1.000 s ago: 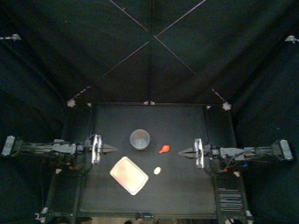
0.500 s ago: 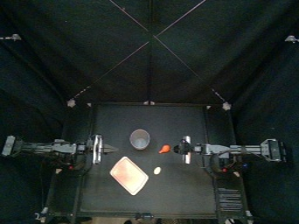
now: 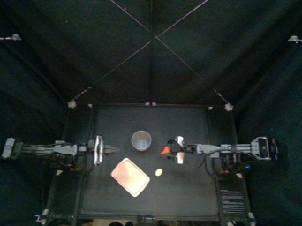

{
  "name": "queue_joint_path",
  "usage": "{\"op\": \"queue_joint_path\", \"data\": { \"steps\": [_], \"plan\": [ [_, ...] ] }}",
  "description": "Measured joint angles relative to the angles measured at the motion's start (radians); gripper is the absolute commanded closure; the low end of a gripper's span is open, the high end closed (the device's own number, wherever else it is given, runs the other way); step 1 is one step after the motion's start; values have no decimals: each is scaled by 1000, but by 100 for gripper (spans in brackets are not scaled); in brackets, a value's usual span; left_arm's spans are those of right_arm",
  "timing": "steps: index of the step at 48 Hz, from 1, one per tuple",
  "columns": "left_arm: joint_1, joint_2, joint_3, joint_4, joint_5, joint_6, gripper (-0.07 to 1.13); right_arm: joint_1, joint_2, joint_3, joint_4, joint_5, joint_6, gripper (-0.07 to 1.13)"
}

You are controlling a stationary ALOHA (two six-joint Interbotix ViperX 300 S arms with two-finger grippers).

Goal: Pick the drumstick then place it on the pink plate
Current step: Pick the drumstick

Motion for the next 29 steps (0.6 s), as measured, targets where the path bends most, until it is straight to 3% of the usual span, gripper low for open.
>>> {"op": "queue_joint_path", "data": {
  "steps": [12, 29],
  "plan": [
    [8, 2, 2, 0, -2, 0, 99, 0, 40, -14, -9, 43, -3, 2],
    [9, 2, 15, 0, -3, 0, 99, 2, 209, -107, -129, 359, -46, 2]
  ]
}}
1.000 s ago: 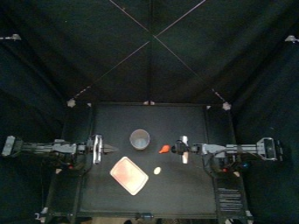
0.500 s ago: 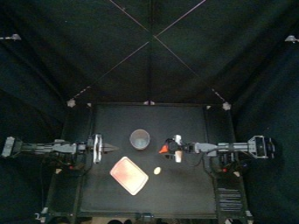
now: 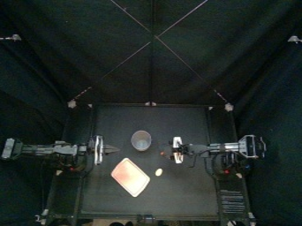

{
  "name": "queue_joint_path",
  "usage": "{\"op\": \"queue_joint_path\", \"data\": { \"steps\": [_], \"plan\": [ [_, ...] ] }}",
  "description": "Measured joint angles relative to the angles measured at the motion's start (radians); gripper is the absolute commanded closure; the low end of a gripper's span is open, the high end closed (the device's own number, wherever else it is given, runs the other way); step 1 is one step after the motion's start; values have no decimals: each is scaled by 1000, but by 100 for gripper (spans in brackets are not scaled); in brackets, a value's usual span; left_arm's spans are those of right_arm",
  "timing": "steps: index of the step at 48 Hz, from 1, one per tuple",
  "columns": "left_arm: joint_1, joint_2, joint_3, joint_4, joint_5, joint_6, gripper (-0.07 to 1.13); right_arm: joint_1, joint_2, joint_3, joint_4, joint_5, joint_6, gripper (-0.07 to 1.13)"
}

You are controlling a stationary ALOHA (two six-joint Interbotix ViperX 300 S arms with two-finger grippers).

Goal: Pick the drumstick then place it on the pink plate
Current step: Pick the drumstick

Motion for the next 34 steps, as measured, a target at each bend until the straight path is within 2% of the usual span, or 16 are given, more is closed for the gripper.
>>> {"op": "queue_joint_path", "data": {
  "steps": [15, 34],
  "plan": [
    [0, 0, 2, 5, -2, 0, 99, 0, 146, -69, -34, 14, -28, 2],
    [0, 0, 5, 6, -15, 0, 99, -28, 259, -101, 5, -2, -15, 5]
  ]
}}
